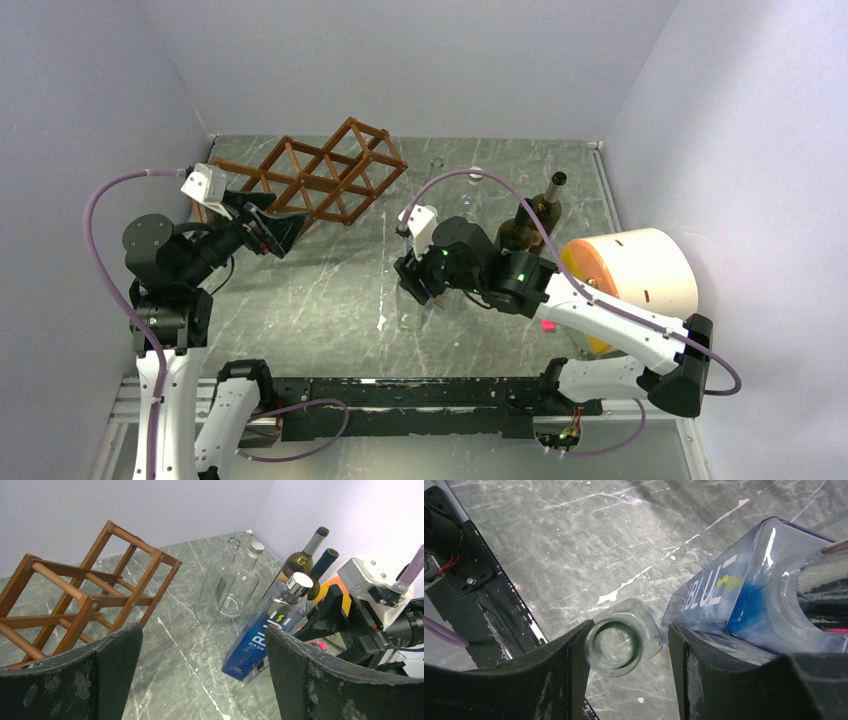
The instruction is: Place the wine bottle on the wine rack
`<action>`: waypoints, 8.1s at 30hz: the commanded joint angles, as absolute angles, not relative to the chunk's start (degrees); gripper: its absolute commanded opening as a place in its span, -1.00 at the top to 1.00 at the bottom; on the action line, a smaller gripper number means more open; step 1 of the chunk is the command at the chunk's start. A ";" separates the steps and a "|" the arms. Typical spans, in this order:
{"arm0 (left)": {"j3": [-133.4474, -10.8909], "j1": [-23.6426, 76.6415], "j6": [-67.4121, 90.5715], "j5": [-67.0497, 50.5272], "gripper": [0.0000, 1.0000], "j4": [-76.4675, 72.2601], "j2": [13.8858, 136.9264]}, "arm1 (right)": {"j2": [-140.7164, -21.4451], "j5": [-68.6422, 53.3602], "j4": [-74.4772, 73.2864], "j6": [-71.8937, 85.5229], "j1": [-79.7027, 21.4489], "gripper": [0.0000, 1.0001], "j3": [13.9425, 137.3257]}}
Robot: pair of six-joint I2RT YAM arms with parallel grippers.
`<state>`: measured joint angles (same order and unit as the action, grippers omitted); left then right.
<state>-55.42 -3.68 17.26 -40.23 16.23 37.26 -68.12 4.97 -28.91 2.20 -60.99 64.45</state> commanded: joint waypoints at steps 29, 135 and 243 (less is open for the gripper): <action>-47.68 13.77 3.70 -43.65 -1.00 8.57 40.70 | -61.05 5.66 -8.07 6.17 -61.27 1.00 61.88; -29.59 18.35 -72.26 -35.68 0.86 -9.39 40.30 | -97.35 1.67 -46.81 12.38 -60.70 -0.59 108.54; -51.94 2.77 2.09 16.85 -0.90 -11.04 51.34 | -113.49 21.89 -0.94 26.91 -69.81 1.00 88.57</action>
<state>-52.53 3.51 1.50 17.82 -9.41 51.94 -112.77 20.97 -7.94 24.73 -69.49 84.44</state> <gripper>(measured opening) 0.949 0.593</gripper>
